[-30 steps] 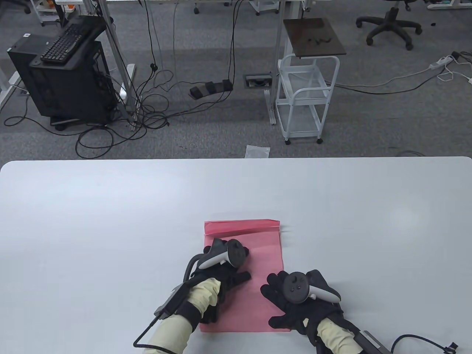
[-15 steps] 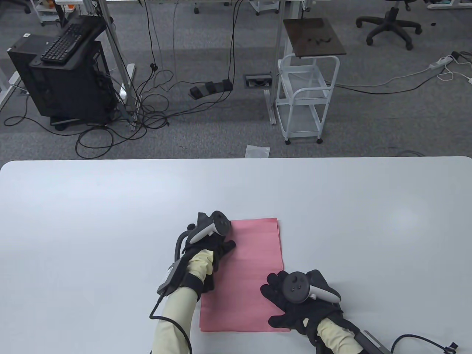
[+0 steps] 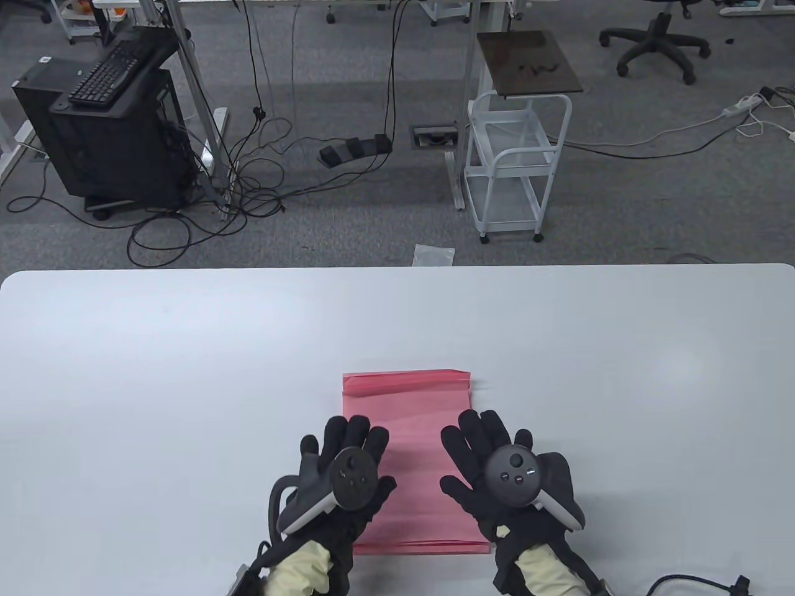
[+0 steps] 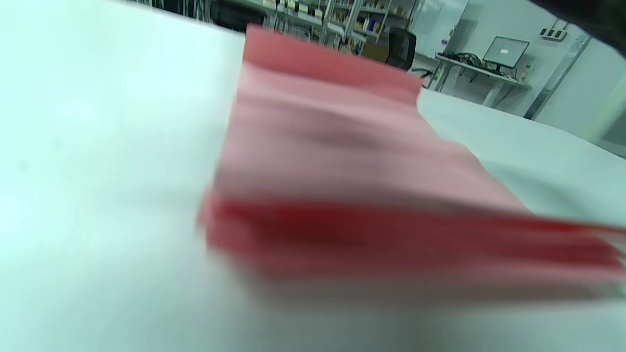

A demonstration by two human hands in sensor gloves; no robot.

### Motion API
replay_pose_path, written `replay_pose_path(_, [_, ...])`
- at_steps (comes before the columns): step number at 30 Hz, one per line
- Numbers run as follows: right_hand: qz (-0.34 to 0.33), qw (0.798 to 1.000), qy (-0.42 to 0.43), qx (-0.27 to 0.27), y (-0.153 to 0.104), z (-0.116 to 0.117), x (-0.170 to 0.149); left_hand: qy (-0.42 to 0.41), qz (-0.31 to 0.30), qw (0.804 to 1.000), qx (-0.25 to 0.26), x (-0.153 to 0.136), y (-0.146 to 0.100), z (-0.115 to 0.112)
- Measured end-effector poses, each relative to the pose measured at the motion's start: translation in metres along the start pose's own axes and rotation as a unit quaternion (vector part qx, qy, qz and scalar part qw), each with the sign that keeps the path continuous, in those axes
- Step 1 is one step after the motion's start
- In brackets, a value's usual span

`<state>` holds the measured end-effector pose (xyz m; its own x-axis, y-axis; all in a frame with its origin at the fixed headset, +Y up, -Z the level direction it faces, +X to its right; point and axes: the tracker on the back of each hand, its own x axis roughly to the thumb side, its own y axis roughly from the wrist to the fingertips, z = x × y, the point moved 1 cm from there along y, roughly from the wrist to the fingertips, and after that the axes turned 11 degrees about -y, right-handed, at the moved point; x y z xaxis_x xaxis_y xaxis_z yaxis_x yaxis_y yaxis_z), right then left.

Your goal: Unfold complexly folded papers and stack

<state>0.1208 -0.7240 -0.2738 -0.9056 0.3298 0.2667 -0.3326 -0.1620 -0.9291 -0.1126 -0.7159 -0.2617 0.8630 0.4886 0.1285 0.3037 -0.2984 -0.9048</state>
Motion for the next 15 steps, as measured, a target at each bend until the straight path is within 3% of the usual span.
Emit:
replay_pose_path(2, [-0.001,0.999,-0.03,0.016,-0.004,0.012,0.005,-0.023,-0.011,1.0,0.006,-0.002,-0.009,-0.011])
replay_pose_path(4, [0.0,0.999,-0.049,0.021,-0.003,0.023,0.006,-0.05,-0.023,0.997,0.052,-0.008,-0.012,-0.023])
replay_pose_path(5, [-0.002,0.998,-0.058,0.038,-0.002,0.027,0.006,-0.06,-0.023,0.997,0.041,-0.009,-0.011,-0.025])
replay_pose_path(6, [0.0,0.997,-0.06,0.043,0.0,0.029,0.006,-0.049,-0.017,0.999,-0.003,-0.01,-0.009,-0.027])
replay_pose_path(8, [0.0,0.998,-0.045,0.037,0.001,0.029,0.006,-0.038,-0.02,0.999,0.031,-0.01,-0.007,-0.023])
replay_pose_path(15, [-0.008,0.999,-0.031,0.034,0.0,0.029,0.006,-0.046,-0.033,0.998,0.025,-0.007,-0.009,-0.022])
